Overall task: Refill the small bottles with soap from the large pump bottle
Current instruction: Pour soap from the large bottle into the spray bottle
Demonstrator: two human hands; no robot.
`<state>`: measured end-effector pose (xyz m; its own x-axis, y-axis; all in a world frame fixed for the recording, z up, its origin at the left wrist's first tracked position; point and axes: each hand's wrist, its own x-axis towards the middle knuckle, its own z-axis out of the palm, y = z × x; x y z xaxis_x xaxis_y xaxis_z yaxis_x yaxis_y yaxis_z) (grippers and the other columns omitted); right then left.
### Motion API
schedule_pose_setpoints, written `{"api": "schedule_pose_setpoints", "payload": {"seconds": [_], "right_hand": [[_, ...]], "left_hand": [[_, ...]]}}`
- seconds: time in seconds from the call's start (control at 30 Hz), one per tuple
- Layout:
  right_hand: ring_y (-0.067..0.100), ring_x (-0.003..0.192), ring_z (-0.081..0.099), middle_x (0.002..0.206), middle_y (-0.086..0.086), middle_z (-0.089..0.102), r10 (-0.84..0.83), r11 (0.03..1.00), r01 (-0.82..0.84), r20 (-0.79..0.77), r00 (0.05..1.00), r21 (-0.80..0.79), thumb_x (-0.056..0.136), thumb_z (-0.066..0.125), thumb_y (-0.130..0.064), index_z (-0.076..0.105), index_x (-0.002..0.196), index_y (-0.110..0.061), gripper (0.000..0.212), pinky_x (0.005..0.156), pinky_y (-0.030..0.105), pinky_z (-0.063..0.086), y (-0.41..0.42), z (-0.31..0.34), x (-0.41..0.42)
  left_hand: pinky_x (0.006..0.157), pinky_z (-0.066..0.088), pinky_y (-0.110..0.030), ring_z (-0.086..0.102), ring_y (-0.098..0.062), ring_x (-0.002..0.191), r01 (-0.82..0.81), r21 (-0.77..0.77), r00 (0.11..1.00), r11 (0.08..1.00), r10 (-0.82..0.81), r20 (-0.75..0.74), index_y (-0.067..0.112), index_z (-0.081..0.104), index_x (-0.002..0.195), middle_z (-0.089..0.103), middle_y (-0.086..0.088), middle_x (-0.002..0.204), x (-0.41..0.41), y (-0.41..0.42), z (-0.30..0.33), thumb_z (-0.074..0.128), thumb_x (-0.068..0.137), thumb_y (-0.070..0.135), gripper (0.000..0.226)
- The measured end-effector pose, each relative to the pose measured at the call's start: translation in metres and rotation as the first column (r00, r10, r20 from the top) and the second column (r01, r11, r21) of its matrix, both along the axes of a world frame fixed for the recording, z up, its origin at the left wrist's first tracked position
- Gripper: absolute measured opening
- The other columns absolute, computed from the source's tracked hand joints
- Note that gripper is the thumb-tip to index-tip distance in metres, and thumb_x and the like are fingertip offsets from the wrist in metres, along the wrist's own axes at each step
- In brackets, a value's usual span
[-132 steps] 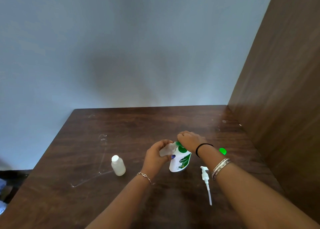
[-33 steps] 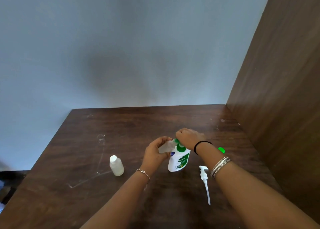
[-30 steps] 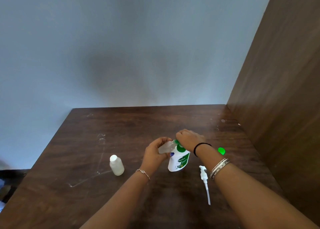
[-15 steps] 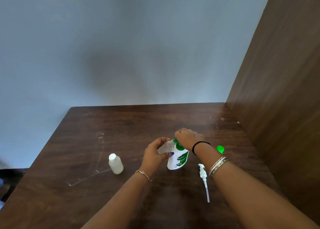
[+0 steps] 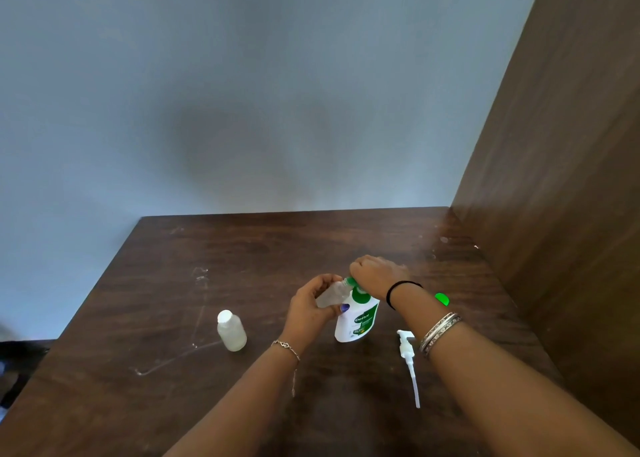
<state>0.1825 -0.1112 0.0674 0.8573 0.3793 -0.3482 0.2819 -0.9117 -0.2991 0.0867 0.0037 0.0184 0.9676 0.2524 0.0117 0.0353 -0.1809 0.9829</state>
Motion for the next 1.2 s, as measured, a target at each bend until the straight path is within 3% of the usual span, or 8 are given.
{"api": "schedule_pose_setpoints", "payload": {"seconds": [0.23,0.4,0.5,0.63,0.87,1.07,1.2], "right_hand": [[0.024,0.098,0.051,0.115,0.005,0.055,-0.011,1.0,0.011,0.009,1.0,0.004,0.09,0.027,-0.027,0.052,0.093,-0.022,0.026,0.094,0.043,0.037,0.0,-0.007,-0.001],[0.027,0.107,0.052,0.117,0.005,0.056,0.004,1.0,-0.005,0.029,1.0,0.009,0.088,0.027,-0.026,0.046,0.085,-0.022,0.02,0.1,0.053,0.032,-0.001,-0.001,-0.001],[0.027,0.113,0.05,0.121,0.005,0.054,0.008,1.0,-0.009,0.021,1.0,0.003,0.09,0.026,-0.025,0.049,0.087,-0.024,0.023,0.101,0.052,0.03,-0.001,0.0,-0.001],[0.026,0.106,0.053,0.119,0.006,0.055,0.004,1.0,-0.004,0.016,1.0,0.005,0.09,0.026,-0.027,0.053,0.094,-0.023,0.027,0.096,0.044,0.036,-0.002,-0.007,-0.002],[0.025,0.111,0.051,0.118,0.004,0.055,0.028,1.0,-0.027,0.036,0.999,-0.012,0.091,0.026,-0.024,0.049,0.089,-0.022,0.023,0.103,0.053,0.029,0.0,0.0,0.001],[0.023,0.095,0.051,0.114,0.005,0.057,0.002,1.0,-0.002,0.026,1.0,0.002,0.09,0.027,-0.027,0.051,0.091,-0.022,0.025,0.091,0.043,0.035,0.0,-0.01,0.002],[0.024,0.101,0.053,0.115,0.006,0.057,0.007,1.0,-0.007,0.042,0.999,0.001,0.09,0.027,-0.027,0.053,0.092,-0.022,0.026,0.095,0.046,0.032,0.0,-0.007,0.004]], "left_hand": [[0.073,0.05,-0.009,0.06,-0.008,0.092,-0.009,0.009,1.0,1.0,0.009,-0.01,0.022,0.058,0.098,0.064,0.005,0.099,0.0,0.001,-0.006,0.074,0.069,0.001,0.039],[0.072,0.049,-0.008,0.059,-0.006,0.091,0.0,0.012,1.0,1.0,0.0,0.002,0.022,0.058,0.098,0.064,0.006,0.098,0.001,0.001,-0.003,0.074,0.069,0.001,0.039],[0.07,0.047,-0.007,0.06,-0.007,0.088,-0.001,0.001,1.0,1.0,0.001,0.012,0.018,0.06,0.099,0.065,0.002,0.097,0.002,0.002,-0.001,0.074,0.068,-0.002,0.039],[0.073,0.049,-0.009,0.06,-0.01,0.091,-0.005,-0.001,1.0,1.0,0.005,0.003,0.021,0.06,0.097,0.066,0.002,0.099,0.001,0.003,-0.008,0.074,0.067,0.0,0.04],[0.072,0.049,-0.009,0.06,-0.004,0.089,0.002,-0.002,1.0,1.0,-0.002,0.004,0.024,0.059,0.096,0.065,0.007,0.095,0.001,0.002,0.0,0.074,0.068,0.0,0.039],[0.07,0.048,-0.006,0.058,-0.003,0.088,0.004,0.0,1.0,1.0,-0.004,-0.007,0.022,0.057,0.097,0.063,0.007,0.095,0.0,0.001,-0.004,0.073,0.069,0.0,0.039],[0.071,0.049,-0.008,0.059,-0.003,0.088,0.003,-0.021,1.0,1.0,-0.003,0.003,0.023,0.057,0.095,0.063,0.008,0.094,0.001,0.001,-0.003,0.074,0.068,-0.001,0.04]]}}
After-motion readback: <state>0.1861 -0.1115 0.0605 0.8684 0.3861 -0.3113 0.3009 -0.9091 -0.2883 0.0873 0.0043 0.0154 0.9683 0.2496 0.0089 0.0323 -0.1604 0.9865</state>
